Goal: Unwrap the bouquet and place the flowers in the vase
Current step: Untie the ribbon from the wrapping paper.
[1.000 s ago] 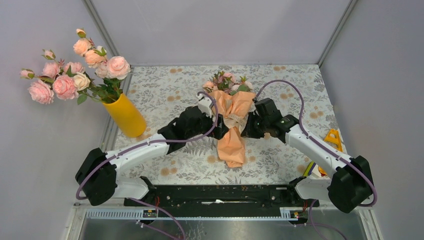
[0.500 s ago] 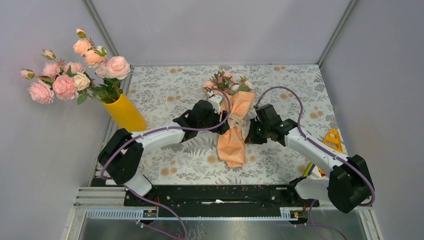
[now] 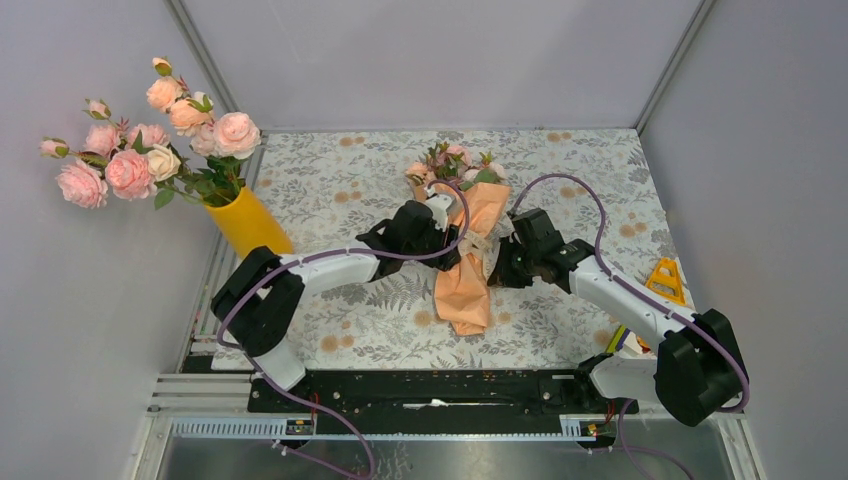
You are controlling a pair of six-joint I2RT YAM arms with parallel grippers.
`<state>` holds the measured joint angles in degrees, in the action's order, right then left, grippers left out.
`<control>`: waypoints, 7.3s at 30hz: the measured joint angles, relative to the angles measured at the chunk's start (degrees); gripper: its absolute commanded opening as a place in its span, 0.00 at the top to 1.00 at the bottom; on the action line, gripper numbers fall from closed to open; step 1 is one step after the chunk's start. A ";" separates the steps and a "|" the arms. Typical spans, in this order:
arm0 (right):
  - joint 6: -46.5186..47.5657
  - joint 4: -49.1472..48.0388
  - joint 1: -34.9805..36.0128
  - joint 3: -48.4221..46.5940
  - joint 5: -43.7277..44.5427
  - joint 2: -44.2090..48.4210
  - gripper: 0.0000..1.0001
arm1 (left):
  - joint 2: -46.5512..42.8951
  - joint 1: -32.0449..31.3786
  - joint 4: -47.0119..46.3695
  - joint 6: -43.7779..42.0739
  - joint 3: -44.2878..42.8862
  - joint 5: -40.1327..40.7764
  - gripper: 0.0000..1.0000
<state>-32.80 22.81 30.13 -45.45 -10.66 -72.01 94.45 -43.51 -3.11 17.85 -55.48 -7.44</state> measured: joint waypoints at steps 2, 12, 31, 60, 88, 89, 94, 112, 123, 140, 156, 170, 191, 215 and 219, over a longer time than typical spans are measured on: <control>0.00 0.00 -0.11 0.00 -0.02 0.00 1.00 | 0.92 -0.07 0.00 -0.02 -0.20 -0.24 0.52; 0.00 -0.04 -0.35 0.44 -0.57 -0.02 1.00 | 1.18 -1.22 0.37 -0.52 -0.31 0.28 0.75; 0.02 -0.04 -0.59 0.44 -0.85 -0.02 1.00 | -6.32 -1.88 0.59 1.60 0.17 3.17 0.97; 0.04 0.68 -0.66 1.40 3.10 -2.27 1.00 | -17.05 -1.42 3.96 8.92 8.72 8.92 0.32; -0.04 0.68 -0.68 2.78 3.67 -4.26 1.00 | -7.43 4.96 -17.44 25.79 19.65 -9.05 0.42; -0.07 0.68 -0.68 2.78 3.65 -4.26 1.00 | -7.23 4.96 -18.01 25.81 19.65 -9.03 0.41; -0.04 0.68 -0.68 2.78 3.56 -4.26 1.00 | -5.86 4.96 -19.63 26.36 19.65 -8.74 0.39; -0.07 0.35 -0.68 2.78 1.99 -5.66 1.00 | -4.70 4.96 -22.43 27.34 19.63 -3.43 0.84; -0.07 0.00 -0.68 2.78 1.97 -5.66 1.00 | -5.16 3.93 -21.27 23.21 17.09 -0.96 0.94; -0.37 -0.02 -0.68 3.43 1.99 -5.29 1.00 | -1.25 -5.81 -15.56 6.93 0.24 5.01 0.63; -0.68 -0.02 -0.68 3.91 1.99 -3.89 1.00 | -22.64 -2.73 -14.10 -1.40 9.11 4.07 0.11; -0.68 -0.57 -0.68 4.63 1.99 -1.68 1.00 | -14.19 5.81 -6.84 -8.55 13.79 13.22 0.12; -0.70 -3.93 -0.68 8.68 1.92 2.01 1.00 | 2.08 6.10 -0.98 -19.74 1.46 10.36 0.21; -0.70 -4.52 -0.68 9.75 0.50 2.40 1.00 | 8.68 5.20 1.99 -24.63 -4.85 7.21 0.76; -0.70 -4.55 -0.68 9.77 0.50 2.40 1.00 | 8.68 4.50 0.35 -25.03 -4.68 7.34 0.94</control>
<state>-33.50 18.26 29.45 -35.68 -10.15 -69.60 103.13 -39.00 -2.76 -7.18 -60.16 -0.10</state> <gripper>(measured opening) 0.017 0.177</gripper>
